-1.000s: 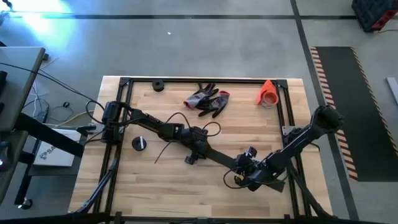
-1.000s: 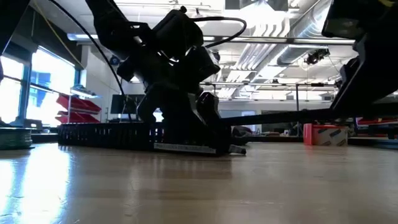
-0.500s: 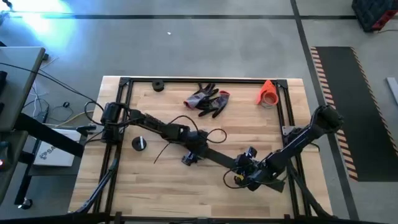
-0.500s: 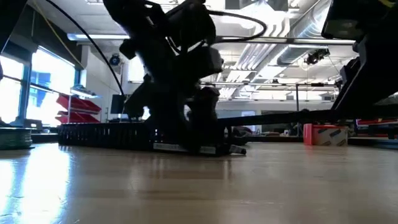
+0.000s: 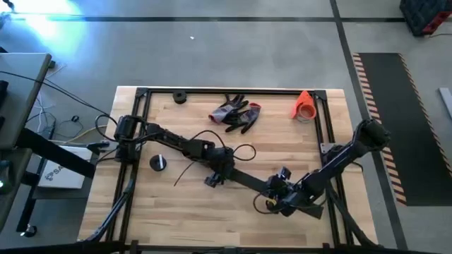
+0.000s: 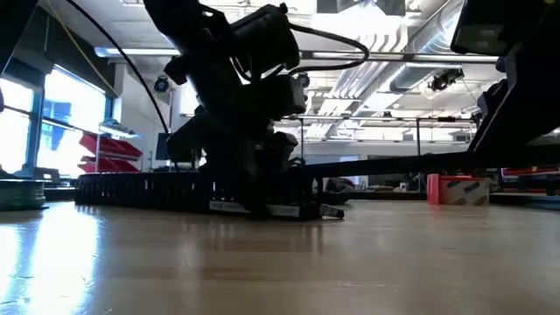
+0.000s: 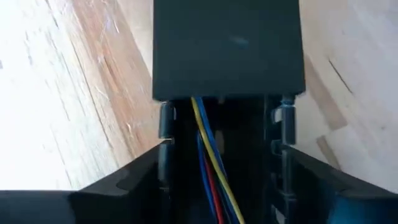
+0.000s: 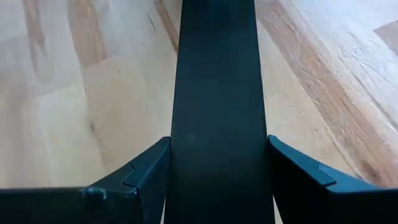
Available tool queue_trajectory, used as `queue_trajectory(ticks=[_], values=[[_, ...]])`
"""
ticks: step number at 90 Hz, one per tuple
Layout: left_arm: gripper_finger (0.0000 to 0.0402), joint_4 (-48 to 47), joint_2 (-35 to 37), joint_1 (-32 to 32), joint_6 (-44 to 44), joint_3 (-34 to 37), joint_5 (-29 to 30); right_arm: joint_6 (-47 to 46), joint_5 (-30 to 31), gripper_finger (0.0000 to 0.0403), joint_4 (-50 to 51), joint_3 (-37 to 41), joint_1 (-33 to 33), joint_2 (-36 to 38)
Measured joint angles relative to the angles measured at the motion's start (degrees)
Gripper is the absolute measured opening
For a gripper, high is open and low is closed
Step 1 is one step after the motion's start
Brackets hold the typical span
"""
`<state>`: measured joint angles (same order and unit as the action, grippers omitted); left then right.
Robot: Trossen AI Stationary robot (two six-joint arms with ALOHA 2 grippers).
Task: Ziptie cables
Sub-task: Close the black cable duct
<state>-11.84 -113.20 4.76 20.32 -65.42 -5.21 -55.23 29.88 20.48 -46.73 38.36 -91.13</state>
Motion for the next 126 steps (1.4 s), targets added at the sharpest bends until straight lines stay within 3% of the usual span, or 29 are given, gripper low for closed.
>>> queue_trajectory(ticks=[8, 25, 58, 71, 90, 104, 126], values=[[0.0199, 2.11, -0.47, -0.09, -0.37, -0.07, 0.20, 1.29, -0.21, 0.0206, -0.89, 0.01, -0.96, 0.00], [0.0201, 6.16, -0.97, -0.12, -2.29, 0.12, 1.14, 2.40, -2.94, 0.0206, -1.08, 0.01, -3.29, 0.02], [0.0296, 7.06, -0.94, -0.31, -3.07, 0.17, 2.01, 3.26, -3.50, 0.0205, -1.03, 0.03, -3.93, 0.02], [0.0314, 3.74, 0.92, -0.31, -2.84, 0.19, 2.31, 3.35, -3.55, 0.0205, -1.06, 0.03, -3.88, 0.02], [0.0316, -5.93, 5.22, 0.17, -2.13, 0.12, 6.37, 3.33, -3.66, 0.0205, -0.89, 0.01, -3.86, 0.02], [0.0315, -12.61, 4.64, 0.08, -0.50, 0.12, 6.93, 3.29, -3.90, 0.0205, -0.65, 0.01, -3.86, 0.02], [0.0272, -8.14, 1.57, 0.16, 0.74, -0.09, 6.53, 3.27, -4.01, 0.0205, -0.45, -0.01, -3.84, 0.02]])
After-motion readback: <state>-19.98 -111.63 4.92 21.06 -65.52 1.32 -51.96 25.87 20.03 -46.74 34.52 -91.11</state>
